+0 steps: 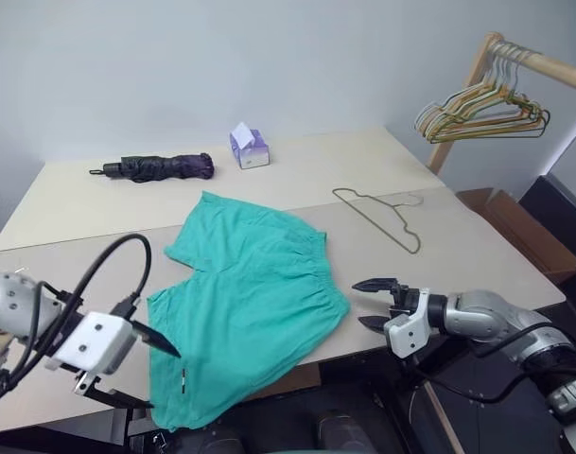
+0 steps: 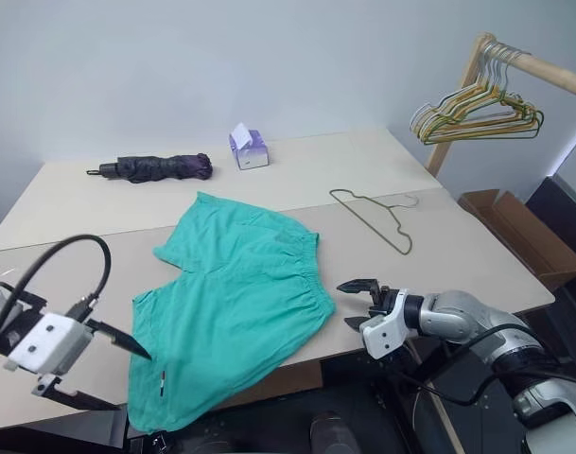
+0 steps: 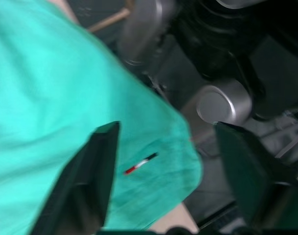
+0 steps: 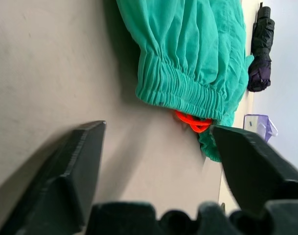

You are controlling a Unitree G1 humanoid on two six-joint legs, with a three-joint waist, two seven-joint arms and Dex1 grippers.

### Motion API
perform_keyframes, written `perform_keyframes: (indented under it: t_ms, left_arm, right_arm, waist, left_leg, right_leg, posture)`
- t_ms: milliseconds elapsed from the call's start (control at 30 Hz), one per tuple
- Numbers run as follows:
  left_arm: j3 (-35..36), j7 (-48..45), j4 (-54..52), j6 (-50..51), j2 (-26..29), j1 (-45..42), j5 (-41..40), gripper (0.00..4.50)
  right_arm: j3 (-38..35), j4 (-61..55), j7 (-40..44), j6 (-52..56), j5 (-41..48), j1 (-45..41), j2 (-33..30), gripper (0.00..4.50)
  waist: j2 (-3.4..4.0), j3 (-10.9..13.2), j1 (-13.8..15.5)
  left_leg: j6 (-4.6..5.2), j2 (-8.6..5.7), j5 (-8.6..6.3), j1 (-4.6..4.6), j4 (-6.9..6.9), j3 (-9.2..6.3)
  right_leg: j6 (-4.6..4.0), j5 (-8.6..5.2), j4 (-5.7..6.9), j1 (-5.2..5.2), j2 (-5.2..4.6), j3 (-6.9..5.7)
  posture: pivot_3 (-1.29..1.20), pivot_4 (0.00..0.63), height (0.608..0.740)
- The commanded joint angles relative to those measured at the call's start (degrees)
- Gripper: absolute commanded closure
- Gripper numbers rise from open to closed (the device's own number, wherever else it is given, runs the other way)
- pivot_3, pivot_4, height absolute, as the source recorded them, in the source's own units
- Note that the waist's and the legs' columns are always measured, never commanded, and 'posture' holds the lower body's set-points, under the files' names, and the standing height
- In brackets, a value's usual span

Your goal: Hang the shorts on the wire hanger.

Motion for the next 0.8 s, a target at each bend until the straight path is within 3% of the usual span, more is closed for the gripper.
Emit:
perform_keyframes:
  t_ms: [33,233,467,633,800]
  left_arm:
    - [0.86,-0.34,5.68,1.16,-3.98,-2.97,-2.74,0.02]
    - [0.51,6.41,6.07,17.88,-10.64,-16.71,-11.23,0.02]
    - [-1.68,21.11,0.74,28.88,-22.56,-26.85,-13.58,0.02]
    - [-2.83,25.64,-1.20,32.29,-27.80,-30.24,-13.07,0.02]
    - [-2.10,26.42,-2.86,33.25,-29.11,-29.43,-12.66,0.02]
  right_arm:
    - [-4.35,-3.65,3.79,4.62,7.79,1.98,-2.10,0.00]
    - [-14.68,-11.55,10.65,32.49,27.67,5.44,-0.20,0.00]
    - [-17.49,0.48,7.35,59.52,25.62,-8.24,7.15,0.00]
    - [-15.77,18.84,6.73,63.28,22.08,-21.29,12.10,0.00]
    - [-14.26,40.14,7.48,60.85,18.32,-32.73,15.09,0.00]
  waist:
    - [0.05,0.02,0.15]
    - [-0.15,0.12,0.80]
    - [-0.15,0.12,0.87]
    - [-0.14,0.11,0.34]
    - [-0.14,0.11,-0.58]
  left_leg:
    - [0.00,0.00,0.00,0.01,0.00,0.01]
    - [0.00,0.03,-0.01,-0.11,0.16,-0.08]
    - [0.00,0.04,-0.10,-0.10,0.19,-0.05]
    - [0.00,0.01,-0.10,-0.26,0.21,-0.08]
    - [0.00,-0.03,-0.09,-0.37,0.24,-0.14]
  right_leg:
    - [0.00,0.00,-0.01,0.00,0.00,0.00]
    - [0.05,0.02,0.03,0.00,0.04,-0.06]
    - [0.08,0.05,0.04,-0.03,0.08,0.00]
    - [-0.04,0.13,0.00,-0.11,0.07,0.00]
    - [-0.31,0.31,-0.05,-0.15,0.05,-0.04]
  posture:
    - [-0.08,0.013,0.740]
    - [-0.10,0.014,0.740]
    - [-0.12,0.008,0.740]
    - [-0.12,0.002,0.740]
    - [-0.11,0.000,0.740]
